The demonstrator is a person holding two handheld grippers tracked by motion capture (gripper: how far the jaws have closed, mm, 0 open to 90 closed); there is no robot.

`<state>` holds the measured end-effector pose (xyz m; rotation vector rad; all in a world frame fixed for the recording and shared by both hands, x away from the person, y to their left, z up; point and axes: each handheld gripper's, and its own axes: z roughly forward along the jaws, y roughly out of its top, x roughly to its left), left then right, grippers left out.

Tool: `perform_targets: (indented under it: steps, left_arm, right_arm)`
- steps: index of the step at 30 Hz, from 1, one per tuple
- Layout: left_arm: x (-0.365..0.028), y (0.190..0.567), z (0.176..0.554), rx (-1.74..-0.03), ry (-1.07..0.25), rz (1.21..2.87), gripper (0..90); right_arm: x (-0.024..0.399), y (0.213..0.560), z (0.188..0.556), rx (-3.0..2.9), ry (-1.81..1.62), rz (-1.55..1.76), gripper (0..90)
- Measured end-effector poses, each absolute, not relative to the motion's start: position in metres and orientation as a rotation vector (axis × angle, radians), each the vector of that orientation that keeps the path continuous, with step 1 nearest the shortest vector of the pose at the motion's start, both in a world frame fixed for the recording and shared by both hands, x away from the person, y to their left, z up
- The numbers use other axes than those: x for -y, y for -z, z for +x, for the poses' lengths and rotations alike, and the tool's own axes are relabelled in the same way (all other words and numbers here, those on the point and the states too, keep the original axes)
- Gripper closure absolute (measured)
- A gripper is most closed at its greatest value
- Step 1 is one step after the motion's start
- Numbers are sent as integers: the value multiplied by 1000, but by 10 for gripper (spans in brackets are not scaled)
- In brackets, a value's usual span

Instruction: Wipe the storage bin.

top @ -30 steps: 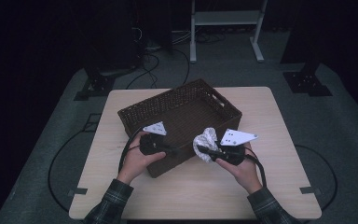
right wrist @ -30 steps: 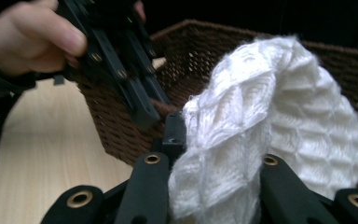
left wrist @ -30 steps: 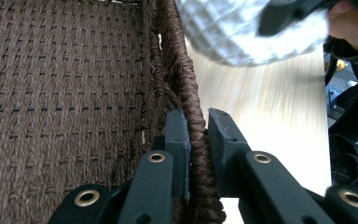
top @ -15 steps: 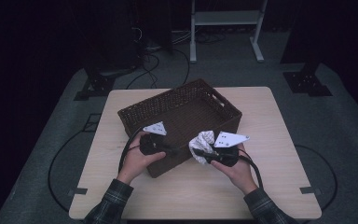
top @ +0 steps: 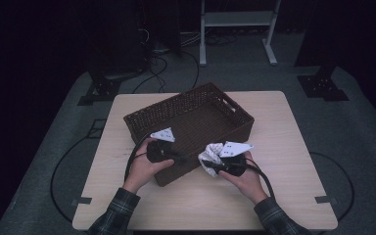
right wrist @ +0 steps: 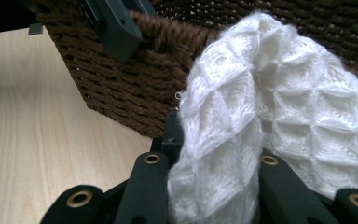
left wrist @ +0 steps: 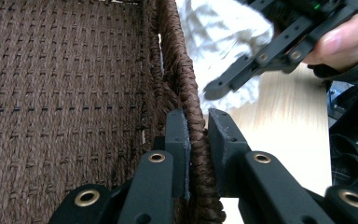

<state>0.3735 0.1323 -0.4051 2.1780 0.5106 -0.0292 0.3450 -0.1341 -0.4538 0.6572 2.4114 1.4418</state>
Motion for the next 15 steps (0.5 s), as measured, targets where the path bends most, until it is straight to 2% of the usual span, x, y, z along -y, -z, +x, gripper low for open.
perform_targets:
  steps: [15]
  left_arm:
    - [-132,405,373,-512,32,2177,782]
  right_arm:
    - [126,477,354,-2506,-1346,691,745]
